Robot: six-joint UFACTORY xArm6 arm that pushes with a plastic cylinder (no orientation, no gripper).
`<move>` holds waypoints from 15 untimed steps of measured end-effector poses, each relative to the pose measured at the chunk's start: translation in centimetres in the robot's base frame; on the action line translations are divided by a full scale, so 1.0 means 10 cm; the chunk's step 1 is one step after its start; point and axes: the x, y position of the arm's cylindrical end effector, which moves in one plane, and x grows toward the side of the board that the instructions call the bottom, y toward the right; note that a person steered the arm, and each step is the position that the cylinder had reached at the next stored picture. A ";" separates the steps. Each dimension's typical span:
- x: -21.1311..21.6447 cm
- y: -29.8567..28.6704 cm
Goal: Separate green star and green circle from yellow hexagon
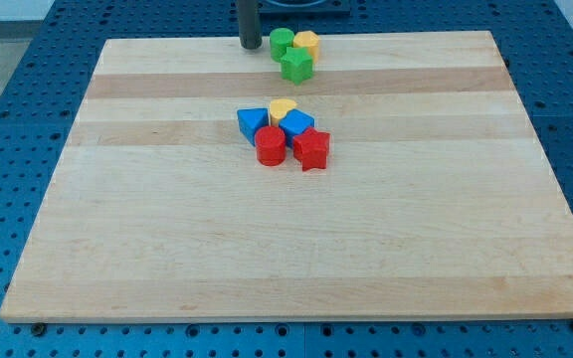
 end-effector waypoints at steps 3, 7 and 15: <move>0.00 0.61; 0.07 1.21; 0.73 1.14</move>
